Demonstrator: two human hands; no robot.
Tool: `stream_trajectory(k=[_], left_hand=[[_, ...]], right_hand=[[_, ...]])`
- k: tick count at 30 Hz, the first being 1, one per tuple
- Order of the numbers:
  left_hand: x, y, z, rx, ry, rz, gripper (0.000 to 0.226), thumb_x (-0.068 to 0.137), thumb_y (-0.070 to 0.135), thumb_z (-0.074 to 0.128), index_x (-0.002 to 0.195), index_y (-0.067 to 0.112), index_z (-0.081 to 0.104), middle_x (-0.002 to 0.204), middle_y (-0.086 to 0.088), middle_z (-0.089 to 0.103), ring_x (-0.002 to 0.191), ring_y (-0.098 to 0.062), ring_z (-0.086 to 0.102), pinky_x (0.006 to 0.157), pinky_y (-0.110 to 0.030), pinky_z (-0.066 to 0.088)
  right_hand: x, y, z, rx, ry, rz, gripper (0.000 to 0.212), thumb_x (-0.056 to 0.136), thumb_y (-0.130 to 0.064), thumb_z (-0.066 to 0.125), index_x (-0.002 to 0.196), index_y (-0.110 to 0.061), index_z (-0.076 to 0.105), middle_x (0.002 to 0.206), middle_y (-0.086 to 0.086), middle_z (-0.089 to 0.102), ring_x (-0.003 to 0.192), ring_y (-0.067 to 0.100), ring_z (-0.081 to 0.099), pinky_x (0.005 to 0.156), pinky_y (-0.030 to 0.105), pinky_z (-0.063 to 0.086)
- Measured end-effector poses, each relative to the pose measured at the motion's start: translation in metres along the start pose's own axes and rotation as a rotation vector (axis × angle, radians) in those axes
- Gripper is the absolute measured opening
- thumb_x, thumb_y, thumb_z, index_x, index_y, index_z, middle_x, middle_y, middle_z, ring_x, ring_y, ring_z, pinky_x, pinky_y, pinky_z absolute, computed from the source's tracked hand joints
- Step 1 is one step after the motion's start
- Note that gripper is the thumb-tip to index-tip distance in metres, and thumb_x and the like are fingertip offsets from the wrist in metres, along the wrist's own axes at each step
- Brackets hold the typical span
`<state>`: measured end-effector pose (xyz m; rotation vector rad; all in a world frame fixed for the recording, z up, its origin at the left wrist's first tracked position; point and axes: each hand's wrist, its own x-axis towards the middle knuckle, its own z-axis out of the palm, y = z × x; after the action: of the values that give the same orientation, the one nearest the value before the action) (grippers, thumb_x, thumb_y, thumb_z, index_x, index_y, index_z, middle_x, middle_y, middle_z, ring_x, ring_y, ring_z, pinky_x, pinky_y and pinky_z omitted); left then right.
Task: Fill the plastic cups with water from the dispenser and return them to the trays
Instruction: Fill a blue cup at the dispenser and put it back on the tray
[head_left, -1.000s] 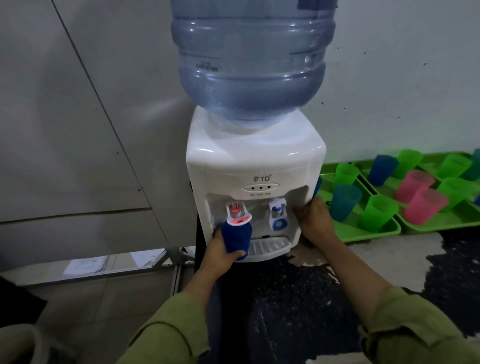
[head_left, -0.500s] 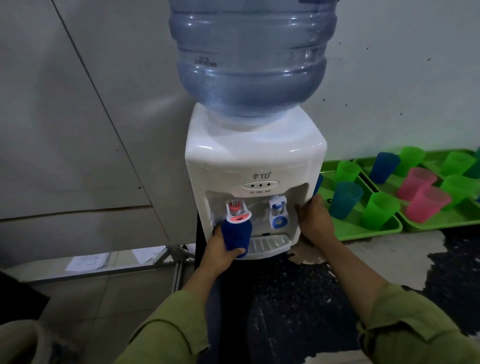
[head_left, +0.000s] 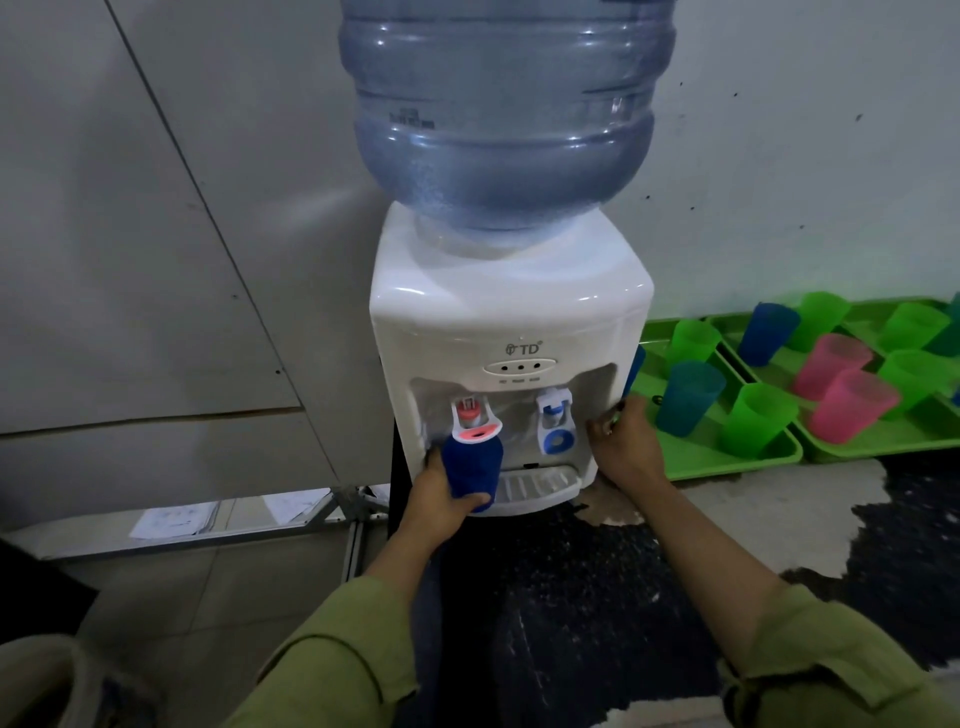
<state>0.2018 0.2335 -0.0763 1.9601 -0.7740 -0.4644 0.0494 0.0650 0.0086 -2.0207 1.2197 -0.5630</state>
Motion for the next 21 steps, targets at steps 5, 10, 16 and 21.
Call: stream_trajectory(k=[5,10,16,21], left_hand=[[-0.002,0.001,-0.001,0.016,0.01,0.007,0.084,0.064,0.013,0.083,0.135,0.009,0.037,0.132,-0.007,0.052,0.12,-0.022,0.05,0.093,-0.02,0.034],[-0.002,0.003,0.0,0.025,0.014,0.0,0.087,0.064,0.015,0.084,0.137,0.01,0.035,0.132,-0.006,0.052,0.12,-0.022,0.05,0.095,-0.022,0.036],[-0.005,0.005,-0.002,-0.079,0.009,-0.016,0.086,0.062,0.007,0.084,0.134,0.004,0.037,0.13,-0.011,0.054,0.12,-0.029,0.051,0.103,-0.042,0.041],[-0.005,0.007,0.0,-0.005,0.022,-0.031,0.078,0.064,0.009,0.081,0.13,0.007,0.041,0.127,-0.01,0.057,0.116,-0.025,0.054,0.092,-0.024,0.039]], right_hand=[[-0.015,-0.005,0.008,0.0,-0.008,0.089,0.041,0.086,-0.02,0.059,0.113,0.005,0.041,0.12,0.023,0.053,0.106,0.037,0.055,0.078,0.04,0.044],[-0.032,-0.018,0.017,-0.068,-0.329,0.276,0.046,0.083,-0.035,0.055,0.114,-0.002,0.045,0.1,0.017,0.061,0.093,0.036,0.064,0.079,0.044,0.055],[-0.037,-0.055,0.016,0.012,-0.439,0.08,0.035,0.096,-0.037,0.037,0.088,-0.012,0.06,0.075,0.005,0.069,0.053,0.014,0.064,0.05,0.023,0.047],[-0.044,-0.088,0.008,0.104,-0.42,-0.108,0.039,0.094,-0.045,0.04,0.077,-0.017,0.062,0.067,-0.003,0.067,0.041,0.001,0.053,0.043,0.015,0.037]])
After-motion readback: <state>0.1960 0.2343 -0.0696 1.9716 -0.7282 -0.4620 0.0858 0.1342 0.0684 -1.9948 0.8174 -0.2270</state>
